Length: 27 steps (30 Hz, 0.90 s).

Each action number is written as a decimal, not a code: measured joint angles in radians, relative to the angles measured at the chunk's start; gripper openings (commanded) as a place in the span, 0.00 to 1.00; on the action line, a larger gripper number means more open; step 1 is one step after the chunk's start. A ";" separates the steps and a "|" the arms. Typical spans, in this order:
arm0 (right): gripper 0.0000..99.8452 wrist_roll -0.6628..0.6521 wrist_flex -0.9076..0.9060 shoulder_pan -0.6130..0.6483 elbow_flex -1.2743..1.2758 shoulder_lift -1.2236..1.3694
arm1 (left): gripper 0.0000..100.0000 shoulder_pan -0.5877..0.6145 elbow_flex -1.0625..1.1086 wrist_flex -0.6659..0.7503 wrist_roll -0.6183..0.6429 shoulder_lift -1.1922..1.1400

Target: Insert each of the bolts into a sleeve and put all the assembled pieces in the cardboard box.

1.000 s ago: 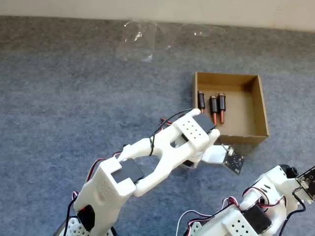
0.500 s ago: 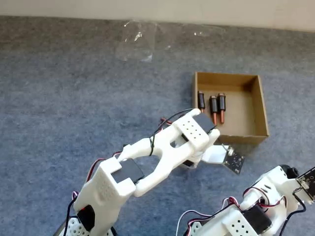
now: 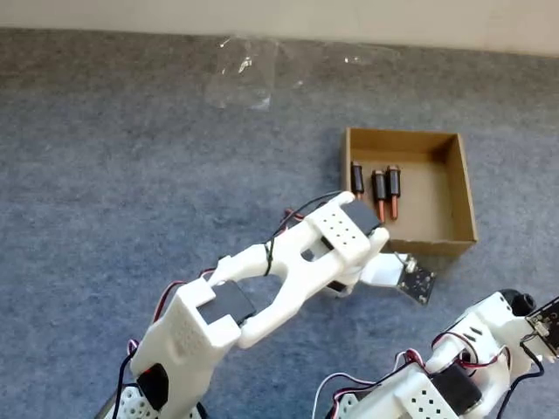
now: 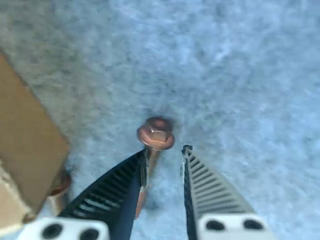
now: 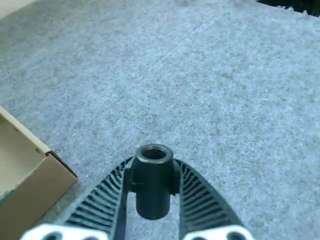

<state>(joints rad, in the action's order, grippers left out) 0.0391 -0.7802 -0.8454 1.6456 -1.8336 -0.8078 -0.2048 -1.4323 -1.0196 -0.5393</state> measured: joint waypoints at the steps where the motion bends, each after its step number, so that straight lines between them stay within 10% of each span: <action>1: 0.01 0.000 0.000 0.000 0.000 0.000 | 0.12 0.002 0.000 0.009 0.000 -0.005; 27: 0.01 0.000 0.000 0.000 0.000 0.000 | 0.00 0.006 -0.181 -0.049 0.002 -0.190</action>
<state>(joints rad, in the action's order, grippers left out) 0.0391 -0.7802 -0.8454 1.6456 -1.8336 -0.8017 -0.3859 -1.4814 -1.0180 -0.7296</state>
